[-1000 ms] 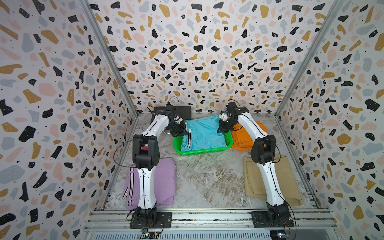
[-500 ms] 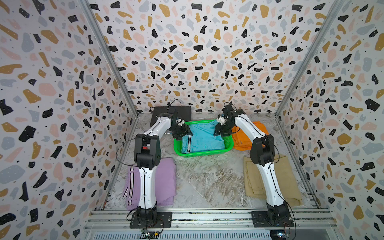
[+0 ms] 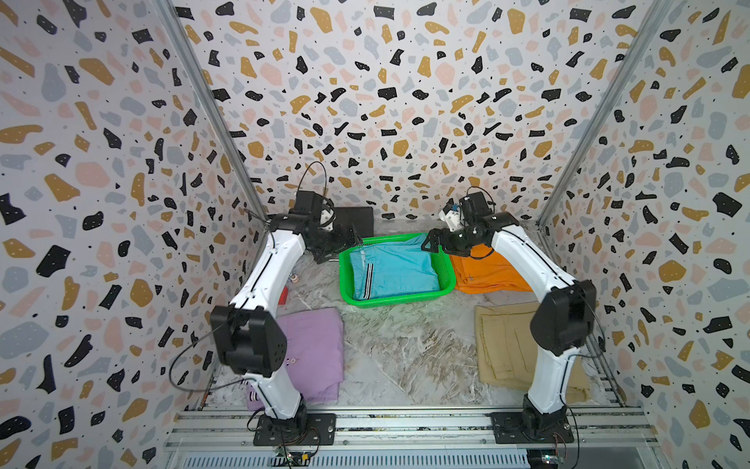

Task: Put the folded long pants in the basket
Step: Place the long pant in the basket, then adjust the basket at the center of the board.

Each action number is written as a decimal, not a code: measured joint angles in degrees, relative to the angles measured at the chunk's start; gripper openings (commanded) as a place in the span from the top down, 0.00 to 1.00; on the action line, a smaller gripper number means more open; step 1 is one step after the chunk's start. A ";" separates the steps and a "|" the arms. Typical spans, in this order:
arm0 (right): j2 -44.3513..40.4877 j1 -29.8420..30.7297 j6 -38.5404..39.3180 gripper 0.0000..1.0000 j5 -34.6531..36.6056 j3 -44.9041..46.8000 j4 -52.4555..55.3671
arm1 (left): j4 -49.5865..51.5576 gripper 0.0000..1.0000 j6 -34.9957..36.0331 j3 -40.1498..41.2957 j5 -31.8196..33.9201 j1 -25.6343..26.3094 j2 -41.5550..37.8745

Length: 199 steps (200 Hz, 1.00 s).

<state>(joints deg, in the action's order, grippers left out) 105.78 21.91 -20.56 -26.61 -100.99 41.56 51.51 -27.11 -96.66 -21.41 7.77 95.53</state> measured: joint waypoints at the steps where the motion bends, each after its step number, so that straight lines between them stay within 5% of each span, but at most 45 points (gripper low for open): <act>1: -0.37 0.04 -0.04 0.00 -0.04 0.48 -0.20 | 0.00 0.00 -0.07 0.22 0.17 0.00 -0.33; 46: -17.44 4.74 -3.69 0.03 -1.11 24.87 -16.50 | 0.22 0.00 -1.20 14.23 8.94 -0.02 -16.70; 90: -22.84 15.80 -4.55 0.00 0.55 46.82 -29.22 | -4.68 0.00 -2.10 30.10 12.09 -0.24 -34.34; 133: -10.43 20.79 -4.04 0.03 1.16 40.37 -28.50 | -6.99 0.00 -6.25 35.47 15.45 -0.44 -41.70; 199: 5.51 26.56 -1.53 0.06 -1.79 25.73 -19.85 | -2.82 0.00 -11.02 37.53 20.72 -2.69 -42.38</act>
<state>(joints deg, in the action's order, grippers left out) 111.28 48.47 -22.09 -28.40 -75.26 21.71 48.69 -38.13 -59.13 -0.69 5.08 53.15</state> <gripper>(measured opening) 0.955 0.998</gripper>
